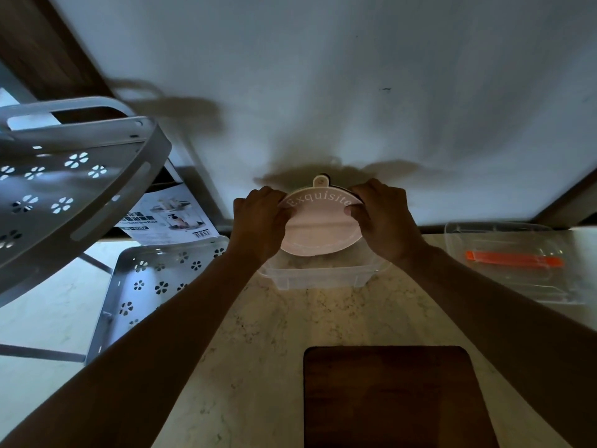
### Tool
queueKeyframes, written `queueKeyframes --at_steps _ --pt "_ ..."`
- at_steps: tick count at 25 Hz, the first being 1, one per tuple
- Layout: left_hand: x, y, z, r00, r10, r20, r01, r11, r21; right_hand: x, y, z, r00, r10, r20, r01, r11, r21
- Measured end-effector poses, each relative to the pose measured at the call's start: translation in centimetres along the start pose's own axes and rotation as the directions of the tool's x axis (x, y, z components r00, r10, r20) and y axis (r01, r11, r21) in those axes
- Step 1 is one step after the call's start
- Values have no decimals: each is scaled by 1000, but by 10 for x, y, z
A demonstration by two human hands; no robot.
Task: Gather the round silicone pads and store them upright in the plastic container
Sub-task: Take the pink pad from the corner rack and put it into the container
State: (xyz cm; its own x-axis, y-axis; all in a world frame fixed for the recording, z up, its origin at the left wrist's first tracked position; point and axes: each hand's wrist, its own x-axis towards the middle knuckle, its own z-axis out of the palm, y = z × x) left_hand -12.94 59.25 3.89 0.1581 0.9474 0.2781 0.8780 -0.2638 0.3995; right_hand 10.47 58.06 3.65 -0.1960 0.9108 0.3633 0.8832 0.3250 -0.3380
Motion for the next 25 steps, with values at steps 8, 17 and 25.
queueKeyframes --at_steps 8,17,25 --pt "1 1 3 1000 4 -31 -4 1000 2 0 -2 1 999 -15 48 18 998 -65" --pt "-3 1 4 998 -27 59 25 999 41 4 -2 -1 992 21 127 -5 992 -125" --pt "1 -1 -8 1000 10 15 -11 999 50 0 -5 -7 999 -26 35 27 999 -27"
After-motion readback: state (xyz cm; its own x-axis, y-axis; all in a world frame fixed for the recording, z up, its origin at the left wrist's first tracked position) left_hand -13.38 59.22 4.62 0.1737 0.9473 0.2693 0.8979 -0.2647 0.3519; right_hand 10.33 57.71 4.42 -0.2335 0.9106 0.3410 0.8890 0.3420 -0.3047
